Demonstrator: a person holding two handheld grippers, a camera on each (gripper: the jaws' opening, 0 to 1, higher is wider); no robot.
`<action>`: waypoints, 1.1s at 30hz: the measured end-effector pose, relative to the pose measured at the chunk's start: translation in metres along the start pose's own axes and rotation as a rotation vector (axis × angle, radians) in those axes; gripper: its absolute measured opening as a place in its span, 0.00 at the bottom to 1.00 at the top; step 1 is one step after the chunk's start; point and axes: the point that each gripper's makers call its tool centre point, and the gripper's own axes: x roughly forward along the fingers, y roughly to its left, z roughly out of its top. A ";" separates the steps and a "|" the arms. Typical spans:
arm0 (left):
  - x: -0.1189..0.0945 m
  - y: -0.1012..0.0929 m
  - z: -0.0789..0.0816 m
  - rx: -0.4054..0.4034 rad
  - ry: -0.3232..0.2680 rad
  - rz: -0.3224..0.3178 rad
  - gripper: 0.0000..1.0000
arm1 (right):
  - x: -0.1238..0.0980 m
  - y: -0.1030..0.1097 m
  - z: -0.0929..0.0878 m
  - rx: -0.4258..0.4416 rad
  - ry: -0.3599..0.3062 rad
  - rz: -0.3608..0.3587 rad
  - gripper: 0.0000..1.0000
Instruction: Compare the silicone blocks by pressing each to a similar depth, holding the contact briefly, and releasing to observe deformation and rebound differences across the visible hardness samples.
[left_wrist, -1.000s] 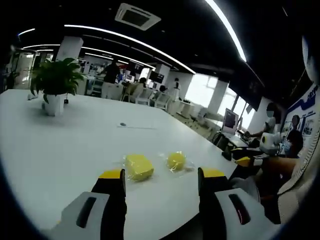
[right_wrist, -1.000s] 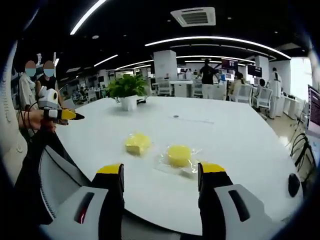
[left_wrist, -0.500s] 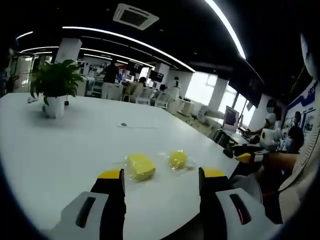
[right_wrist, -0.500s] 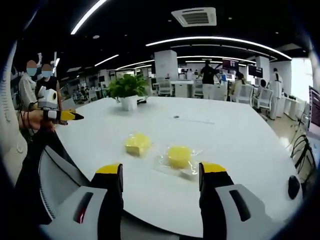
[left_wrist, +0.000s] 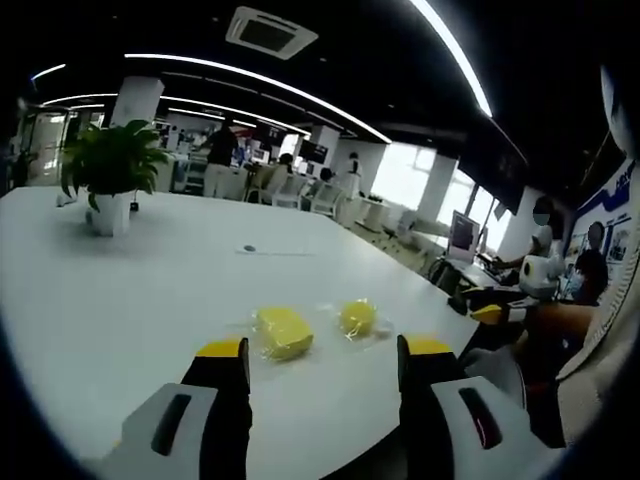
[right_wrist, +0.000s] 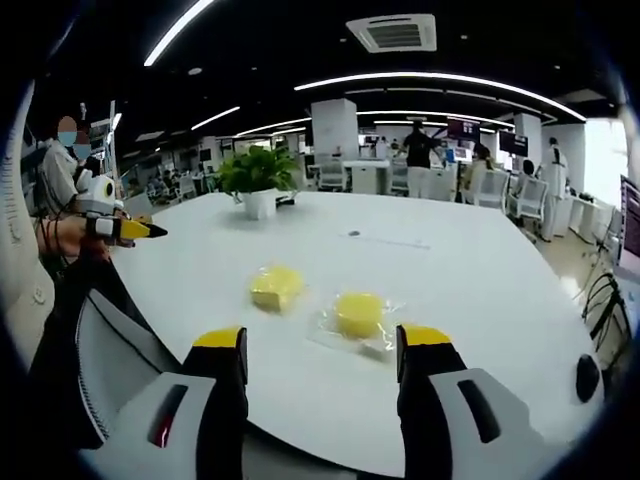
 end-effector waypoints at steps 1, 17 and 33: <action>0.000 -0.001 0.000 -0.001 0.002 0.000 0.59 | 0.000 0.000 0.000 -0.001 -0.001 0.000 0.56; 0.000 -0.006 -0.003 -0.002 0.011 0.007 0.59 | -0.001 0.001 -0.005 0.000 0.008 0.004 0.55; 0.001 -0.003 0.005 -0.070 -0.018 0.008 0.60 | 0.002 0.003 -0.006 -0.006 0.010 0.017 0.55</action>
